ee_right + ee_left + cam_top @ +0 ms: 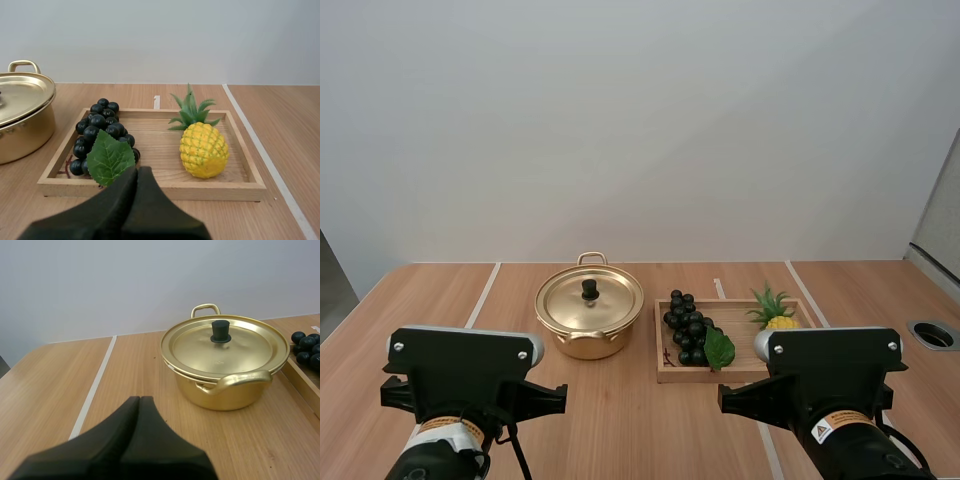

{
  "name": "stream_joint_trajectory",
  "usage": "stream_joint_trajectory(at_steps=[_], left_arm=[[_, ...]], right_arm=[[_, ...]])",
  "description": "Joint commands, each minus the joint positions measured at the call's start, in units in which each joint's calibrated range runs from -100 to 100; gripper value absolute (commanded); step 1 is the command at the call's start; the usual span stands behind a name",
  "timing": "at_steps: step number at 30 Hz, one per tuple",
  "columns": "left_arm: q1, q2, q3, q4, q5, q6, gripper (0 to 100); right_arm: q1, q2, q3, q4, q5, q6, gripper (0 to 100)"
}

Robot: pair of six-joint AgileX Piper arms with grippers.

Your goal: Open the pot, put the pineapple inside, and close it

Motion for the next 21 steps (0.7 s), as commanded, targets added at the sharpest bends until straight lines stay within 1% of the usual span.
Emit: stream_joint_trajectory(at_steps=[1,21], left_arm=[[2.55,0.0,0.0,-4.8,-4.7,-5.6,0],[2.55,0.0,0.0,-4.8,-4.7,-5.7,0]], right_arm=[[0.2,0.0,0.0,7.9,-1.2,-11.1,0],[0.2,0.0,0.0,7.9,-1.8,-11.1,0]])
